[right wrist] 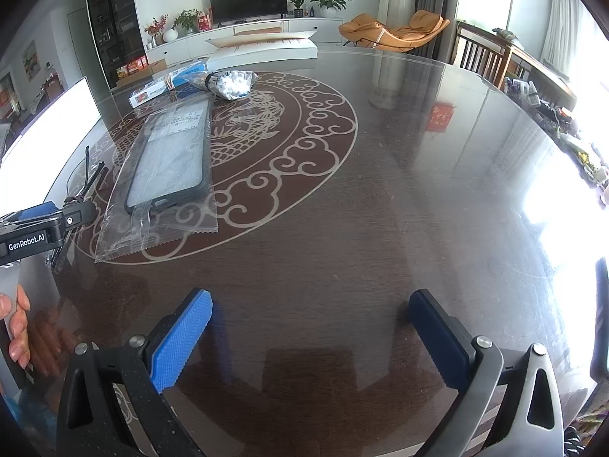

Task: Organize objects
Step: 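Open the left tool, leaving the eyeglasses on the table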

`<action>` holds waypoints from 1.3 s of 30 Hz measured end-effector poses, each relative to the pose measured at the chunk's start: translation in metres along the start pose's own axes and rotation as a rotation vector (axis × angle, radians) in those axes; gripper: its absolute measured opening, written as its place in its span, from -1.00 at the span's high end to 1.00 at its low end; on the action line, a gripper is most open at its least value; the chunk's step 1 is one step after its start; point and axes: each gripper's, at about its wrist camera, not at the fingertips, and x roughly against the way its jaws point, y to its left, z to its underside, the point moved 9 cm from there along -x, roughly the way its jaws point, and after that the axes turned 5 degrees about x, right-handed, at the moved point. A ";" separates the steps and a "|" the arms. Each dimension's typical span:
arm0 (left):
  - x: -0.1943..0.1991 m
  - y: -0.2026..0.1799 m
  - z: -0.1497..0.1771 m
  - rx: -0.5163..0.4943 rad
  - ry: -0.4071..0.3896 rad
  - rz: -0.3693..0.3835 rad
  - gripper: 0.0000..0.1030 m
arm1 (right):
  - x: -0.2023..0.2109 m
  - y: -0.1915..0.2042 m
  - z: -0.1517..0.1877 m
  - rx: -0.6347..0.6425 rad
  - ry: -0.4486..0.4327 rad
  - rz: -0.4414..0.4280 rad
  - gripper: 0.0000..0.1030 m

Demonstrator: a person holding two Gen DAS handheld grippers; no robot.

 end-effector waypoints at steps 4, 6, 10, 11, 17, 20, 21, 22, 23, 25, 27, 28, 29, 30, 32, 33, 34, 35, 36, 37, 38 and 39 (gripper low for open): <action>-0.001 0.000 -0.001 0.001 -0.002 0.001 -1.00 | 0.000 0.000 0.000 0.000 0.000 0.000 -1.00; -0.001 0.000 -0.001 0.001 -0.002 0.001 -1.00 | -0.001 0.001 0.000 0.000 0.000 0.000 -1.00; -0.001 0.000 -0.001 0.001 -0.001 0.001 -1.00 | -0.001 0.001 0.001 -0.001 0.001 0.001 -1.00; -0.001 -0.001 -0.001 0.001 -0.001 0.000 -1.00 | -0.001 0.001 0.001 -0.001 0.001 0.001 -1.00; -0.001 0.000 -0.001 0.000 -0.001 0.001 -1.00 | -0.001 0.001 0.001 -0.001 0.001 0.002 -1.00; -0.001 0.000 -0.001 0.000 -0.002 0.001 -1.00 | -0.001 0.001 0.001 -0.001 0.001 0.002 -1.00; -0.001 0.000 -0.001 0.000 -0.002 0.001 -1.00 | -0.001 0.002 0.001 -0.001 0.001 0.002 -1.00; -0.001 0.000 -0.001 0.000 -0.002 0.001 -1.00 | -0.001 0.001 0.001 -0.001 0.001 0.002 -1.00; -0.001 0.000 -0.001 0.000 -0.002 0.001 -1.00 | -0.001 0.002 0.001 -0.001 0.001 0.002 -1.00; -0.001 0.000 -0.001 0.000 -0.002 0.001 -1.00 | -0.001 0.002 0.001 -0.001 0.002 0.002 -1.00; -0.002 -0.001 -0.001 0.001 -0.002 0.001 -1.00 | -0.001 0.002 0.001 -0.001 0.002 0.003 -1.00; -0.001 0.000 -0.001 0.000 -0.002 0.001 -1.00 | -0.001 0.002 0.001 -0.001 0.002 0.003 -1.00; -0.001 0.000 -0.001 0.000 -0.002 0.001 -1.00 | -0.001 0.002 0.001 -0.001 0.002 0.003 -1.00; -0.001 -0.001 -0.001 0.000 -0.002 0.001 -1.00 | -0.002 0.002 0.001 -0.001 0.002 0.003 -1.00; -0.001 0.000 -0.001 0.000 -0.002 0.001 -1.00 | -0.002 0.002 0.001 -0.001 0.002 0.003 -1.00; -0.001 -0.001 -0.001 0.000 -0.002 0.001 -1.00 | -0.002 0.002 0.001 -0.001 0.002 0.003 -1.00; -0.001 0.000 -0.001 0.000 -0.002 0.001 -1.00 | -0.002 0.002 0.001 -0.001 0.002 0.003 -1.00; -0.001 0.000 -0.001 0.000 -0.002 0.001 -1.00 | -0.002 0.002 0.001 -0.001 0.002 0.003 -1.00; -0.002 -0.001 -0.001 0.000 -0.002 0.001 -1.00 | -0.002 0.002 0.001 -0.001 0.002 0.003 -1.00; -0.001 0.000 -0.001 0.000 -0.002 0.001 -1.00 | -0.002 0.002 0.001 -0.001 0.002 0.003 -1.00; -0.001 0.000 -0.001 0.000 -0.002 0.001 -1.00 | -0.002 0.002 0.001 -0.001 0.002 0.003 -1.00; -0.001 0.000 -0.001 0.000 -0.002 0.001 -1.00 | -0.002 0.002 0.001 -0.001 0.002 0.003 -1.00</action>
